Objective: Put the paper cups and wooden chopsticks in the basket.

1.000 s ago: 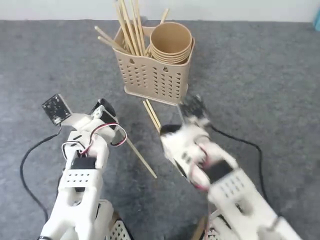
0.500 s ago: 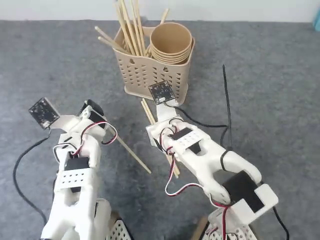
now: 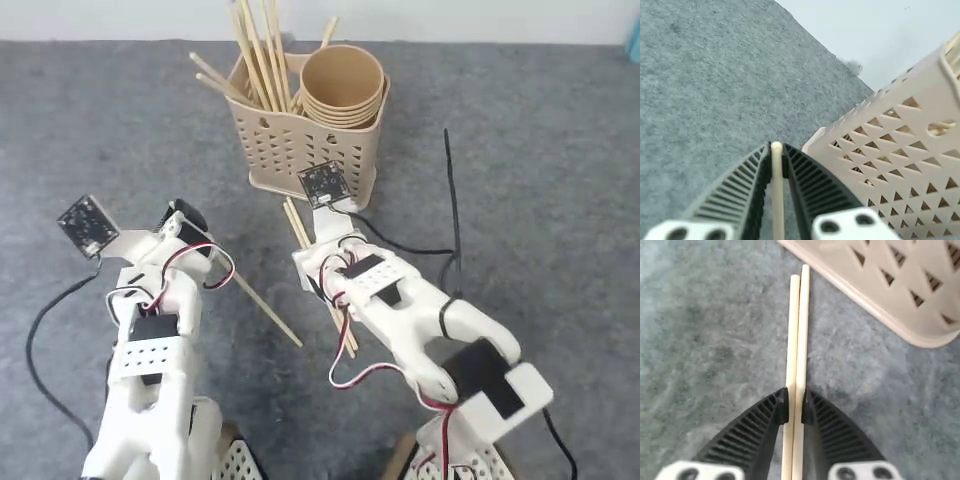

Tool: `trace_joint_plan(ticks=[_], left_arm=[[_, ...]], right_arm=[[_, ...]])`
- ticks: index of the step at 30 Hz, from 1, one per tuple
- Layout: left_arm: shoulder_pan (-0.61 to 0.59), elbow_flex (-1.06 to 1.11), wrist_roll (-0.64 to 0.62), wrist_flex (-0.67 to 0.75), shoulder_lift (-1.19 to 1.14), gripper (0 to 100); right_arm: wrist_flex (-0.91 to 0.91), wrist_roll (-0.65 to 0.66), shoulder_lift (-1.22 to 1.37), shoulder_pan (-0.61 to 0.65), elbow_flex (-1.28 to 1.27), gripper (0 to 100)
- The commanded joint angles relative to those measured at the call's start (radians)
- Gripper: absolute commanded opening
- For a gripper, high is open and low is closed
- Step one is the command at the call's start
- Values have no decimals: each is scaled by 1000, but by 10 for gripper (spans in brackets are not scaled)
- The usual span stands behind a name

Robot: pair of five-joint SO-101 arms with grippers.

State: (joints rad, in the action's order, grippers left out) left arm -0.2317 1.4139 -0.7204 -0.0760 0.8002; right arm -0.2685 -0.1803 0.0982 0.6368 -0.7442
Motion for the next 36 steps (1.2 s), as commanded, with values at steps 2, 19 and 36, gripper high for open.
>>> trace_joint_plan(ticks=[2,19,36], left_arm=[[-6,-33,3,28,35,12],[15,-127,6,34,-170,12],[12,-213,8,31,-311,12]], right_arm=[[-51,8,54,-13,130,93],[-231,6,31,-8,186,13],[-157,14,-995,-16,-163,8]])
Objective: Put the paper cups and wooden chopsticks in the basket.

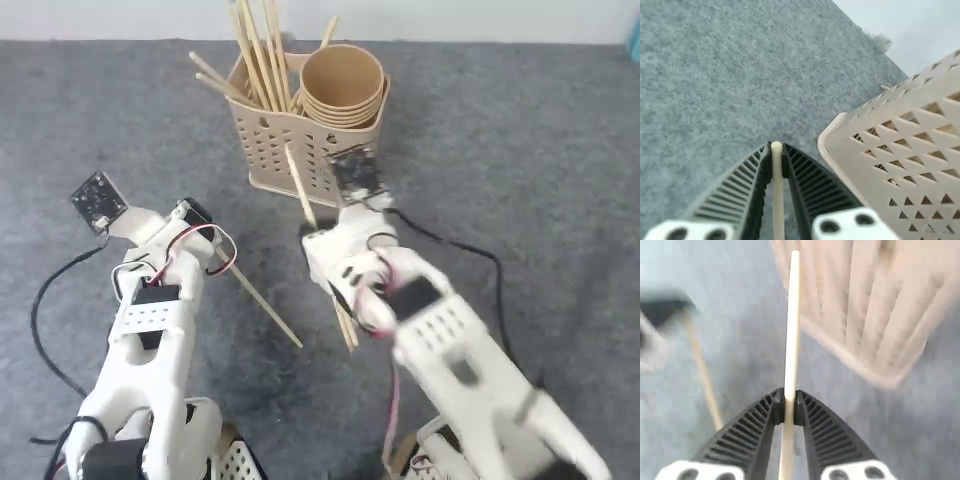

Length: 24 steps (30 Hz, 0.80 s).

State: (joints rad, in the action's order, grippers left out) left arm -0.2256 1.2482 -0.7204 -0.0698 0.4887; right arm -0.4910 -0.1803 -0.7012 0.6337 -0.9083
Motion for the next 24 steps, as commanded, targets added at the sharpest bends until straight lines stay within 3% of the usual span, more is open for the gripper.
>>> trace_joint_plan(ticks=[1,9,12,16,24], left_arm=[[6,-47,8,25,0,12],[6,-47,8,26,0,12],[6,-47,8,26,0,12],[6,-47,8,26,0,12],[6,-47,8,28,0,12]], right_arm=[[110,14,-236,-13,2,8],[579,26,-326,-15,3,9],[805,158,-285,-10,9,9],[1078,304,-93,-13,110,9],[1248,442,464,-39,568,9]])
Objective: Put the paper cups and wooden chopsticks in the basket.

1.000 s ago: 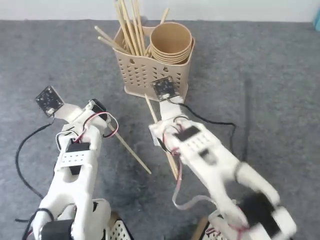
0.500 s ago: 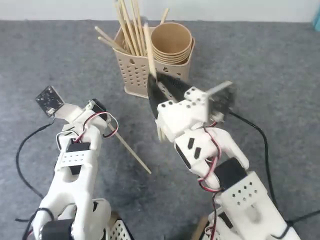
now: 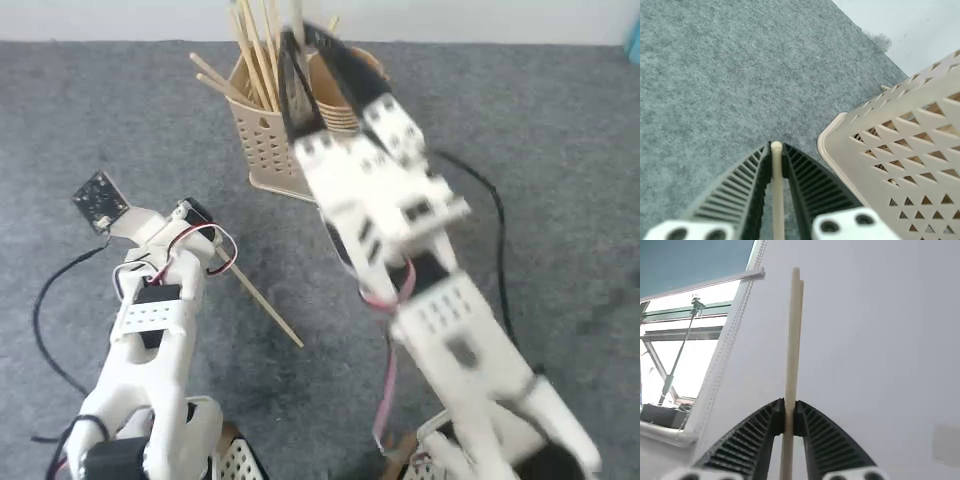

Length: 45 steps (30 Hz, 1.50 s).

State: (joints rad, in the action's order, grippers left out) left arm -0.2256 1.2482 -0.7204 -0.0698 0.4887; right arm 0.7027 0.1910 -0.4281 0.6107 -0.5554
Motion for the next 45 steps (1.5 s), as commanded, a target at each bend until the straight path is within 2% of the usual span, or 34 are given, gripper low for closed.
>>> trace_joint_plan(ticks=[1,6,12,18,23,26,34,39,45], left_arm=[[6,-47,8,28,0,12],[6,-48,8,28,0,12],[6,-48,8,28,0,12],[6,-61,8,28,-3,12],[6,-62,8,28,-5,12],[6,-62,8,28,-6,12],[6,-62,9,28,-8,12],[6,-61,9,28,-9,12],[6,-58,9,28,-9,12]], right_arm=[[61,104,265,-18,290,9],[62,144,550,-25,580,9],[62,152,773,-50,753,9],[56,146,837,-82,749,19],[2,143,803,-81,671,107],[-61,58,727,-84,634,103],[-559,-279,394,-127,629,103],[-984,-509,134,-177,626,102],[-1558,-601,-120,-179,624,102]])
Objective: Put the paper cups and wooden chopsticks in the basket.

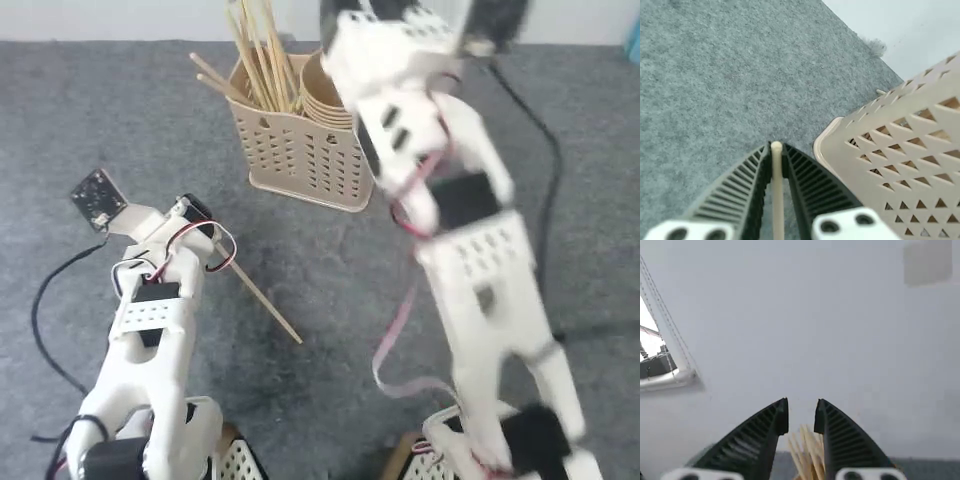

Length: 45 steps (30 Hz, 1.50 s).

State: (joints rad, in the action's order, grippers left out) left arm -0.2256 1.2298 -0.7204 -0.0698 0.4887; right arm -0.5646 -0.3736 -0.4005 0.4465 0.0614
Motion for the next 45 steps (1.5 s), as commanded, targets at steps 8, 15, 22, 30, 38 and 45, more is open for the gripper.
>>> trace_joint_plan(ticks=[8,15,22,30,38,45], left_arm=[[6,-38,9,25,-2,12],[5,-38,9,25,2,12],[0,-22,149,21,196,12],[-34,45,178,31,681,12],[140,-122,285,390,758,12],[210,-499,525,423,364,12]], right_arm=[[-828,-34,-308,-16,-189,101],[-908,-11,-527,-8,-598,101],[-618,193,-743,-30,-1152,101],[-110,181,-977,-102,-1648,101],[-160,72,-1244,-120,-1752,101],[-334,74,-1397,-120,-1748,101]])
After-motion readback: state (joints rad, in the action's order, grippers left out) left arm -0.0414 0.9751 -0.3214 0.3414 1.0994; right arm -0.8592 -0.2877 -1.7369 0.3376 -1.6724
